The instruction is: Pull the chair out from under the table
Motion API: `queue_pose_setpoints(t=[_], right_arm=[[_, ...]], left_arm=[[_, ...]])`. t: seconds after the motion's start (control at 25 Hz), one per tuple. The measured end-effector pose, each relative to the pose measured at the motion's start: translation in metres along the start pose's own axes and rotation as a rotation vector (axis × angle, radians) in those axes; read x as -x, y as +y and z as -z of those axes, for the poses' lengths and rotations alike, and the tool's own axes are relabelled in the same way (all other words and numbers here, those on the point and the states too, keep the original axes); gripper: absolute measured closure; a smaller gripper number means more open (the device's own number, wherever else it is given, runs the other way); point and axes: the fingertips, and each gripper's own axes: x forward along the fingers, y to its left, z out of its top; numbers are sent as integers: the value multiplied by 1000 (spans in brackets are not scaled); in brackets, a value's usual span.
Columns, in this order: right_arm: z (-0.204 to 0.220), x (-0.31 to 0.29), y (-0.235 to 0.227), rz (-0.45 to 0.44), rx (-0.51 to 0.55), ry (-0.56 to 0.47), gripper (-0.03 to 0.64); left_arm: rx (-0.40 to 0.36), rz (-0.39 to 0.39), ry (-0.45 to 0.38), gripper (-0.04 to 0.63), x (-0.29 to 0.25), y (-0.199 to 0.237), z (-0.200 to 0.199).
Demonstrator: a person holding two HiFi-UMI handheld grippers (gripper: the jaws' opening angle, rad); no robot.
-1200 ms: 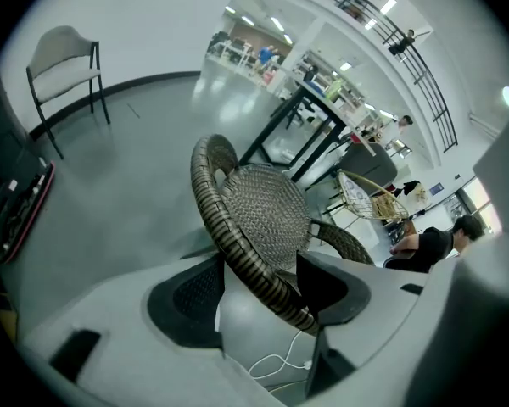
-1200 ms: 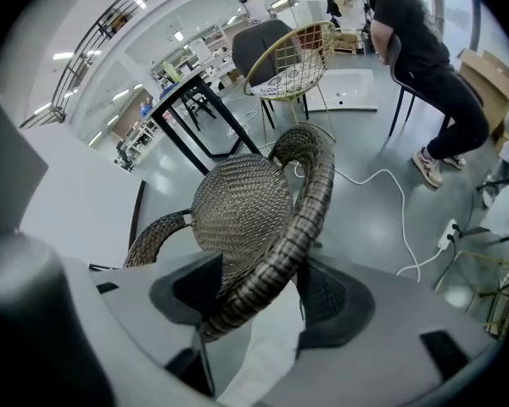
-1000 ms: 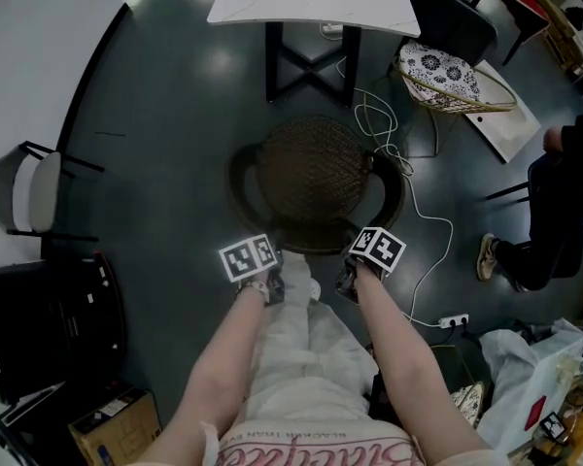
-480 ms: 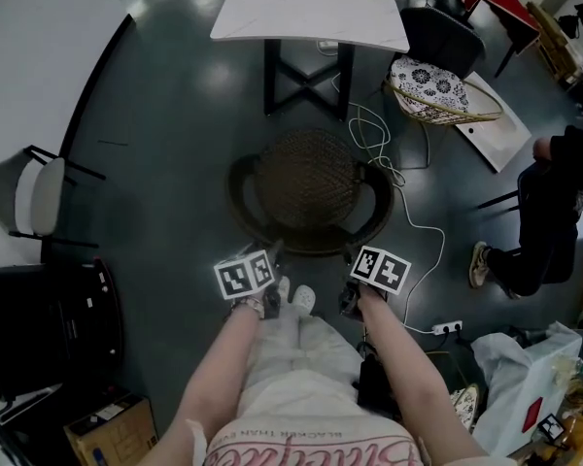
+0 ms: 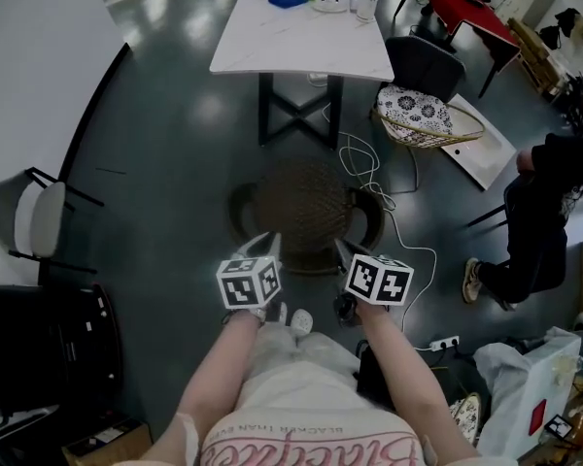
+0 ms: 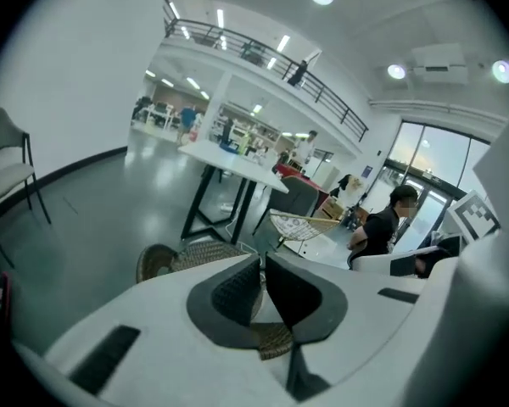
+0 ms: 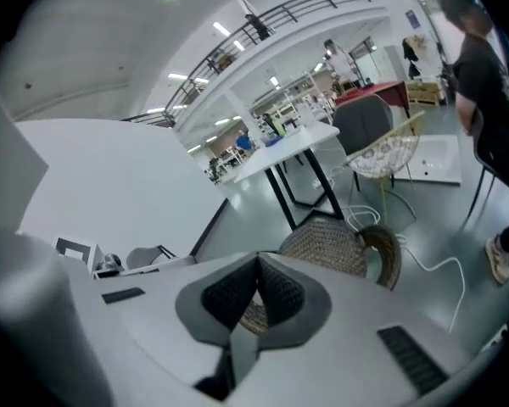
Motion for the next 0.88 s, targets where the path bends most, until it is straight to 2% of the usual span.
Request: queue_pose_setpoints(t=[0.08,0.24,0.48,0.68,0.88], right_arm=[[-26,6,20,-30,70,-68,612],[-77,25,57,-58,221,-216,612],[-141,68,126,-138,457,-442,612],[-160,94,150,-146,539,-588,612],[-162,106,157,-135,613,-640,612]], left_arm=[[-56,30,-56,589,2,-12,-25],[-219,94,-154,591,11,-42,-73],[-456,173,-358,591,45,-91,-149],[-541,220,-455,591,63,-118,-179],[-605,251,-511,591,76,-137,-188]])
